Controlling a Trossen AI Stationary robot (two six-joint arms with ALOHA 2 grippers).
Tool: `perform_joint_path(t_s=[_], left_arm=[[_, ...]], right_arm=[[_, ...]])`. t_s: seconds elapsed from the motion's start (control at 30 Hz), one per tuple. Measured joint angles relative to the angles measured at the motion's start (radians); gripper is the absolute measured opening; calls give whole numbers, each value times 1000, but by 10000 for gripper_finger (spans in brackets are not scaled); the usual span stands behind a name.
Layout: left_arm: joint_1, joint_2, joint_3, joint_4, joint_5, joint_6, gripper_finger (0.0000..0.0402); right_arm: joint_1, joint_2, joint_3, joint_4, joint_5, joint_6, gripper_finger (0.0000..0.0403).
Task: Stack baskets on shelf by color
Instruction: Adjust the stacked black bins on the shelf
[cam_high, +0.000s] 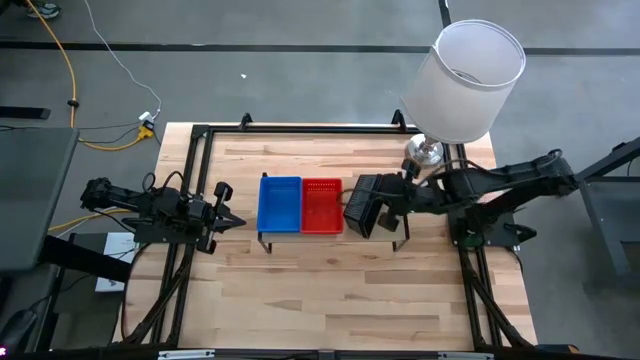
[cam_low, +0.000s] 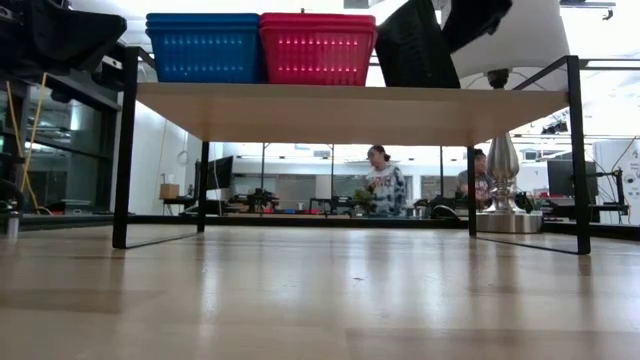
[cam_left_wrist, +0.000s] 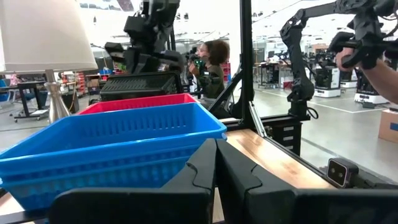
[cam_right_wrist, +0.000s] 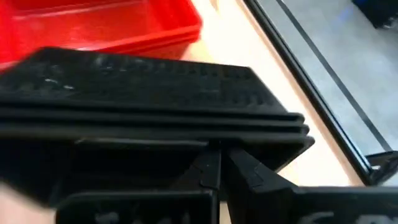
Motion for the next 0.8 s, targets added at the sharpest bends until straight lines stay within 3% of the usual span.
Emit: perform_joint_path(t_s=[0.43,0.8], left_arm=[[0,0,0,0,0,0,0],[0,0,0,0,0,0,0]], right_arm=[[-90,13,19,142,-52,-141,0],[-129,32,18,306,-158,-210,0]])
